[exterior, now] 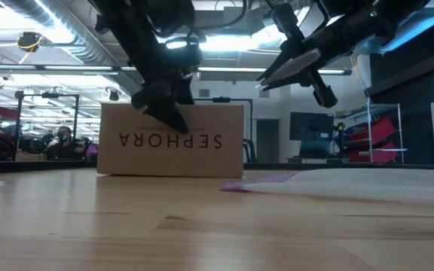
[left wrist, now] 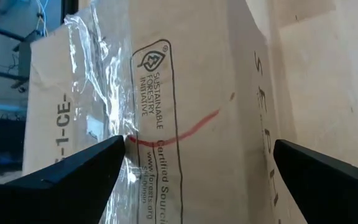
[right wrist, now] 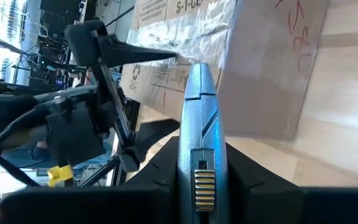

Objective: Unpack boxes
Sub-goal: Open the cardboard box using the cutter

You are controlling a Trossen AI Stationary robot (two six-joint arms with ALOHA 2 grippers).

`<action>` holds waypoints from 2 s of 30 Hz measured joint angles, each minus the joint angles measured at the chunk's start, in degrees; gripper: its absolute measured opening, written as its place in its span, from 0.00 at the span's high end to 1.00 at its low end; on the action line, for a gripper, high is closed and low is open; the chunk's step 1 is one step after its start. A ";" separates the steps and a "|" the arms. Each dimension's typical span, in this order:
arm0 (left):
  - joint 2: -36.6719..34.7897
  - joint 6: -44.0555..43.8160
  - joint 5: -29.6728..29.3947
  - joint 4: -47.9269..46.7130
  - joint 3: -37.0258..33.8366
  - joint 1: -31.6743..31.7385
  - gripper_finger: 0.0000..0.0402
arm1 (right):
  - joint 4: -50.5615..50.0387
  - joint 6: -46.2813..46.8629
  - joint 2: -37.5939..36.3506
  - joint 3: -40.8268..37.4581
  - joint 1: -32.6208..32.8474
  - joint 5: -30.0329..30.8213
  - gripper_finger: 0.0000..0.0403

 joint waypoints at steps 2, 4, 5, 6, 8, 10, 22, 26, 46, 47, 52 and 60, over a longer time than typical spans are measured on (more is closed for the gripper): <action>0.71 -1.17 -0.49 0.08 0.03 -0.17 0.00 | 0.01 -0.12 0.00 0.00 -1.12 -0.40 0.87; 0.93 -2.44 -0.44 0.34 0.03 -0.87 0.00 | -1.22 -0.73 0.00 0.62 -2.72 -2.26 0.87; 0.93 -2.98 -0.46 0.37 0.03 -1.32 0.00 | -2.48 -1.72 0.03 1.57 -3.41 -3.23 0.87; 0.82 -3.85 -0.57 0.31 0.05 -1.82 0.00 | -4.16 -2.67 0.09 2.80 -4.06 -4.30 0.87; 0.29 -5.50 -0.45 -0.05 0.03 -3.08 0.00 | -9.20 -4.81 0.14 6.01 -5.07 -6.66 0.87; -0.19 -6.89 0.17 -0.30 0.01 -4.60 0.00 | -15.27 -6.48 0.48 9.54 -5.20 -8.40 0.87; -0.91 -15.00 0.47 0.93 -0.14 -9.99 0.00 | -29.43 1.86 1.62 14.14 2.91 -10.15 0.87; -0.80 -13.04 1.06 3.35 -0.19 -10.53 0.00 | -26.40 2.93 2.80 14.16 2.70 -10.24 0.87; -0.47 -5.34 0.62 3.70 -0.19 -10.42 0.00 | -24.25 4.82 6.47 14.14 2.72 -6.43 0.87; -0.47 -5.17 0.60 3.71 -0.19 -10.40 0.00 | -24.14 5.06 6.59 14.14 2.72 -6.33 0.87; -0.47 -5.34 0.53 3.81 -0.19 -10.14 0.00 | -24.25 5.82 6.92 14.14 2.23 -5.64 0.87; -0.47 -5.14 0.47 3.84 -0.19 -10.12 0.00 | -24.32 5.61 6.97 14.14 1.10 -5.49 0.87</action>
